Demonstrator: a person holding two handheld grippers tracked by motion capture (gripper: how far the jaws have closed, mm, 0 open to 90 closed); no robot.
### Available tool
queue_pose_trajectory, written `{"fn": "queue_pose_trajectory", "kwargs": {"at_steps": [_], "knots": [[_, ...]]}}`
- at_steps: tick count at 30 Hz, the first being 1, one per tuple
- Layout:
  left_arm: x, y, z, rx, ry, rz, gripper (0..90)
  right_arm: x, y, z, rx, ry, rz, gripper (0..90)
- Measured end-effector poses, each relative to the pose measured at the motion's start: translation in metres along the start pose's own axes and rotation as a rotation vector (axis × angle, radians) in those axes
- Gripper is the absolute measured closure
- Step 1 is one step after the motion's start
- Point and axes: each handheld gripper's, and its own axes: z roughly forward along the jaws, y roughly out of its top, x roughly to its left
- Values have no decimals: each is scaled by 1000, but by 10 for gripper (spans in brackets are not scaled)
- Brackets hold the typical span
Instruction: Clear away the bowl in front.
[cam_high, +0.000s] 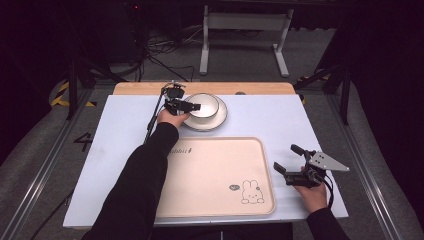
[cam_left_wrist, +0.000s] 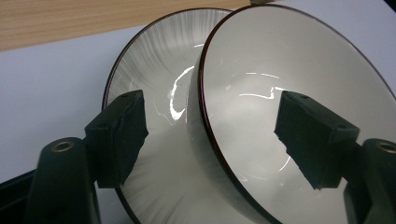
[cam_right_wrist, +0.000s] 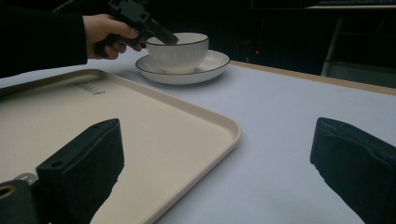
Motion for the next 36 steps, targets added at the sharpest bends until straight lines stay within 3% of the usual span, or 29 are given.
{"fn": "queue_pose_trajectory", "kwargs": {"at_steps": [7, 11, 18, 20, 24, 31, 36], "knots": [[-3, 1, 9, 49, 10, -37, 369, 0, 0, 0, -1, 2, -1, 36], [-2, 2, 9, 44, 27, -68, 490, 0, 0, 0, -1, 3, -1, 36], [-2, 3, 8, 50, 28, -84, 685, 0, 0, 0, -2, 3, 1, 36], [-1, 3, 8, 45, 52, -97, 736, 0, 0, 0, -1, 2, 4, 37], [-1, 5, 8, 39, 55, -130, 772, 0, 0, 0, -1, 1, 5, 37], [-3, 6, 9, 35, 80, -137, 802, -1, 0, 0, 0, 0, 6, 38], [-3, 6, 7, 29, 70, -150, 803, -1, 0, 0, -1, 0, 7, 38]]}}
